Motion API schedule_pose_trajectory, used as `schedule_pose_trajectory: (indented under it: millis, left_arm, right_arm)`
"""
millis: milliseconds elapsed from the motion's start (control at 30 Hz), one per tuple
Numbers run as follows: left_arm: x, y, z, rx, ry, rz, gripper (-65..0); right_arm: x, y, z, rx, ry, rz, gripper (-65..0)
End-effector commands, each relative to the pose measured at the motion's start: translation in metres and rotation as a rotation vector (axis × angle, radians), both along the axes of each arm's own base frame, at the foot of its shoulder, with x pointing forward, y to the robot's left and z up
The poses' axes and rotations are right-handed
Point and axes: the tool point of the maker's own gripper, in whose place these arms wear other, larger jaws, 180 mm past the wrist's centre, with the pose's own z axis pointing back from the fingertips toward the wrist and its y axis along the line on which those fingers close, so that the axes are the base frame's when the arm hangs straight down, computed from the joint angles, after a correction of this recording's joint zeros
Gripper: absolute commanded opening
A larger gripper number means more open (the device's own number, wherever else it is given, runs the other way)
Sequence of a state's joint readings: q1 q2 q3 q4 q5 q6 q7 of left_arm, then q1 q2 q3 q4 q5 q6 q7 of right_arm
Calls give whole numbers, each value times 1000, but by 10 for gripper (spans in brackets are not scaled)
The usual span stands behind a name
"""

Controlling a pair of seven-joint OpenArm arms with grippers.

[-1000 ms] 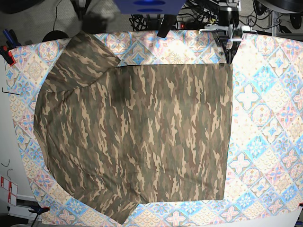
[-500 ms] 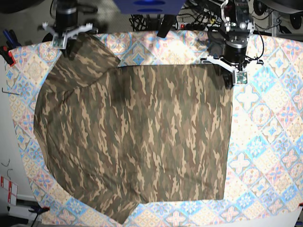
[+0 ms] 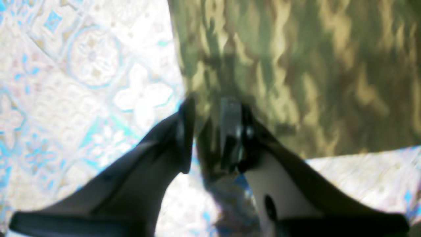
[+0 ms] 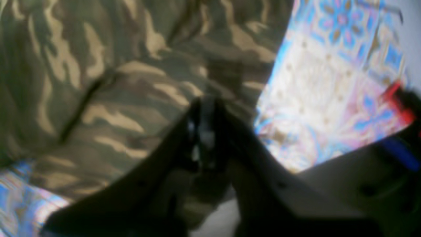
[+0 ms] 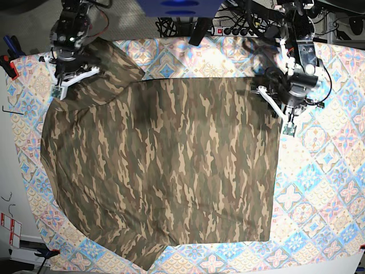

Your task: Fold the T-shirt properly

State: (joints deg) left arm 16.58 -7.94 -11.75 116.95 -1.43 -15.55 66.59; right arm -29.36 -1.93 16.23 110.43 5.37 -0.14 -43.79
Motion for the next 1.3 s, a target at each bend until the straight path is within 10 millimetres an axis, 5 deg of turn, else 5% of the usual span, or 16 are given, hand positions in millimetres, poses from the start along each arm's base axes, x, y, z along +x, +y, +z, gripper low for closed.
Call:
schedule_pose_trajectory:
  millis: [0, 200, 300, 400, 700, 967, 1133, 1267]
  left_arm:
    - [5, 6, 9, 16, -19, 0, -505]
    - [1, 10, 7, 42, 13, -24, -505]
    - [0, 15, 7, 59, 19, -30, -504]
    - [-3, 18, 6, 66, 26, -29, -504]
    - [-14, 23, 0, 83, 57, -35, -505]
    - [-15, 24, 0, 85, 62, -34, -505]
    - [-15, 24, -1, 86, 63, -34, -505]
    - [-17, 25, -4, 84, 75, -31, -505]
  right_arm:
    - [7, -7, 9, 22, -41, -30, -635]
    - [9, -37, 18, 295, -83, -200, -427]
    - [0, -38, 7, 428, -43, -232, -294]
    - [-9, -43, -6, 513, -33, -287, -226]
    - [-35, -38, -68, 563, 71, -246, -222]
    - [-47, -22, -85, 579, 131, -172, -222]
    - [-41, 36, -95, 638, 208, -12, -222]
    - [-56, 73, -103, 675, 274, 72, -222]
